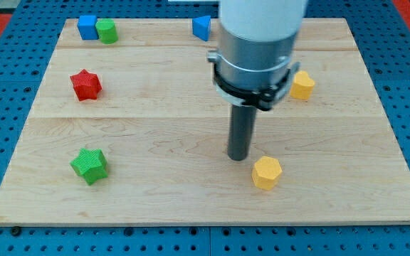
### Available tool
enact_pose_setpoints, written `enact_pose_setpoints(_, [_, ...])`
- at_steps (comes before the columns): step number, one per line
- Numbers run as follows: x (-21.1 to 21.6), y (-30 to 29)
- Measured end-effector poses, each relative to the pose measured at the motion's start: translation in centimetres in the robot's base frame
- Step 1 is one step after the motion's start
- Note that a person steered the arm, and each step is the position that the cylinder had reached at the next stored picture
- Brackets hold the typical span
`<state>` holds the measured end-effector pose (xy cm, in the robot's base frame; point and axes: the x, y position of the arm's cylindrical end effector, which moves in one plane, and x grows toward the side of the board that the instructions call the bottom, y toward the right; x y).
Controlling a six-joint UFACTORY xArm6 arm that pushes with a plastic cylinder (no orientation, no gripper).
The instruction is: Nudge the blue cube to the left
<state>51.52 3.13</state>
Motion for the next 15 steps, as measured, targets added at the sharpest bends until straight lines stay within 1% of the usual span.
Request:
enact_pose_setpoints(1, [0.0,-1.1])
enact_pose_setpoints(3, [-0.1,-1.2])
enact_pose_setpoints(4, [-2.1,-4.1])
enact_pose_setpoints(5, [-5.5,-6.4])
enact_pose_setpoints(6, [-11.5,-6.4])
enact_pose_setpoints(8, [-24.8,-10.7])
enact_pose_setpoints(9, [-30.4,-10.5])
enact_pose_setpoints(10, [-32.3,-11.5])
enact_pose_setpoints(11, [-32.2,-13.0])
enact_pose_setpoints(12, [-32.2,-17.5])
enact_pose_setpoints(15, [-32.0,-23.8])
